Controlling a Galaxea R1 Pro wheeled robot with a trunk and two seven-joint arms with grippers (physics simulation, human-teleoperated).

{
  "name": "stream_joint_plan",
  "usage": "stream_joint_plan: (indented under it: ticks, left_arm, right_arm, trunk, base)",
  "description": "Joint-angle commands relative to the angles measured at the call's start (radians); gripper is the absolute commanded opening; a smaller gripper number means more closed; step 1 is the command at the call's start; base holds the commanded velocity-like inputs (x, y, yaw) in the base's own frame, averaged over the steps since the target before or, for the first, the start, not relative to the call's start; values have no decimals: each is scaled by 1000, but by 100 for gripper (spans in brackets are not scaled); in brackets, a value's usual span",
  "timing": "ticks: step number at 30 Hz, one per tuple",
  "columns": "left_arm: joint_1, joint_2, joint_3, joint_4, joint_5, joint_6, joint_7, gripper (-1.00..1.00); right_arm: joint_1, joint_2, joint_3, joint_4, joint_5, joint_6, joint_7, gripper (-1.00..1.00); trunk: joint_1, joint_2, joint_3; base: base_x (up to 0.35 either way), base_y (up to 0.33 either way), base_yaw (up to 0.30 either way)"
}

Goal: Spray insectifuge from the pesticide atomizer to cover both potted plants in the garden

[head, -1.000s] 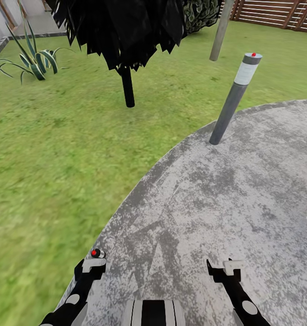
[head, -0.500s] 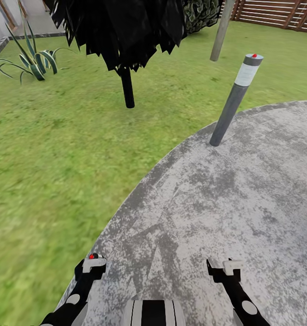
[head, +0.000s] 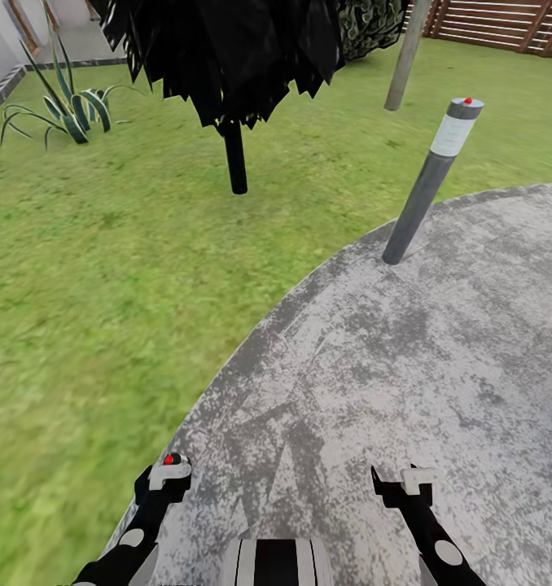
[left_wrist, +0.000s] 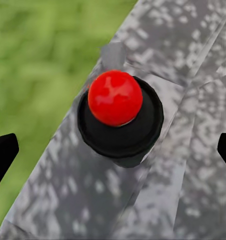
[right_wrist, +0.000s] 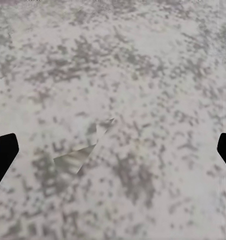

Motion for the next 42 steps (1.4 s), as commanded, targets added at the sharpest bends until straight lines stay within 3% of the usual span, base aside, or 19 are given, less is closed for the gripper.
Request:
stream_joint_plan:
  ticks: [1, 19, 42]
  left_arm:
    - [-1, 0, -3, 0, -1, -3, 4, 100]
    - [-1, -1, -3, 1, 0, -3, 4, 100]
    - [-1, -1, -2, 0, -1, -4, 4, 100]
  right_arm:
    - [0, 0, 0, 0, 1, -3, 0, 100]
    - [0, -1, -1, 0, -1, -1, -1, 100]
    - [0, 0, 0, 0, -1, -3, -1, 100]
  trunk:
    - [0, 0, -1]
    - [1, -1, -16]
    - [1, -1, -17]
  base:
    - [0, 0, 94]
    - [0, 0, 13]
    - [34, -19, 0]
